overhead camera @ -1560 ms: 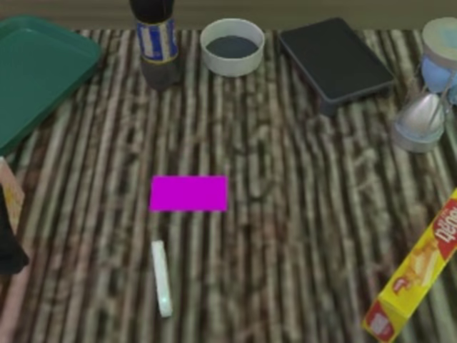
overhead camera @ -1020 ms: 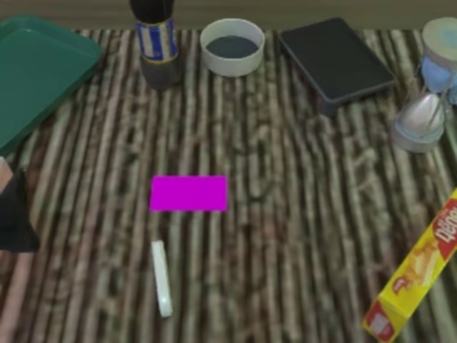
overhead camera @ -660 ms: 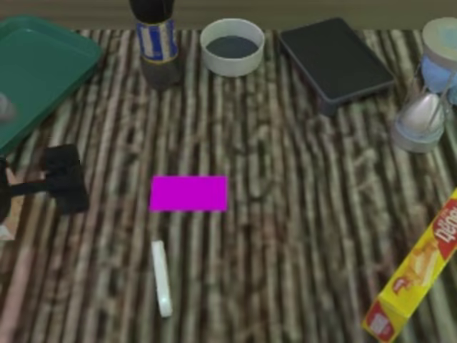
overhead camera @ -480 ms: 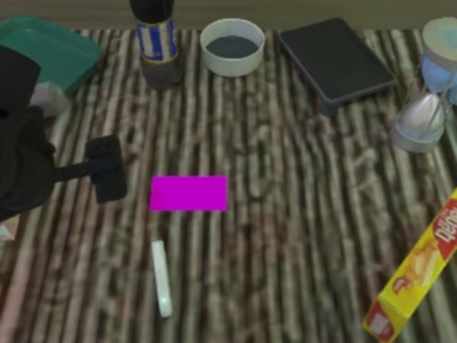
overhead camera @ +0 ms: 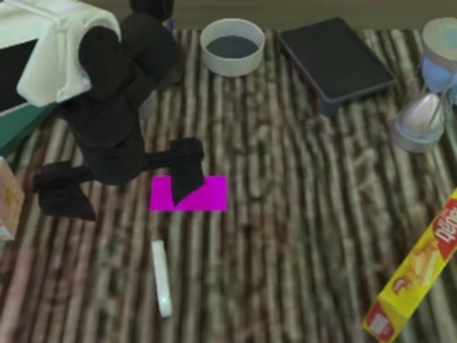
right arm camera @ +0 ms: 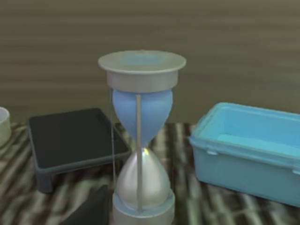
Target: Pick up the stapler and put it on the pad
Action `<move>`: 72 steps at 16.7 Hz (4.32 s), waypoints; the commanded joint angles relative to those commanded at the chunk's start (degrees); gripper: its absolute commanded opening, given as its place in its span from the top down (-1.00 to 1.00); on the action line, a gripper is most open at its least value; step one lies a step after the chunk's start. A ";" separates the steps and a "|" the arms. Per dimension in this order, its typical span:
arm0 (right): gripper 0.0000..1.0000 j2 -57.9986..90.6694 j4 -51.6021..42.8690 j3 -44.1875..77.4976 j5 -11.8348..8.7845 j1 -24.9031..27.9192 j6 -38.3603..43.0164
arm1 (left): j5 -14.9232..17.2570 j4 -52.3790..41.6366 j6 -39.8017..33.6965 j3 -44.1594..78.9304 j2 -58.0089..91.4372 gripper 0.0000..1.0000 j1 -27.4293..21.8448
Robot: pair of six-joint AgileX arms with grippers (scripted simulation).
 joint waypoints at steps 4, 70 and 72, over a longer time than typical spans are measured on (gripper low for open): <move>-1.00 0.00 0.00 0.00 0.00 0.00 0.00 | 0.08 -2.59 -1.93 3.95 4.45 -1.00 -1.41; -1.00 0.00 0.00 0.00 0.00 0.00 0.00 | 0.19 -7.28 18.81 17.73 14.13 1.00 -2.04; -1.00 0.00 0.00 0.00 0.00 0.00 0.00 | 0.24 -9.30 28.76 23.07 18.02 1.00 -2.52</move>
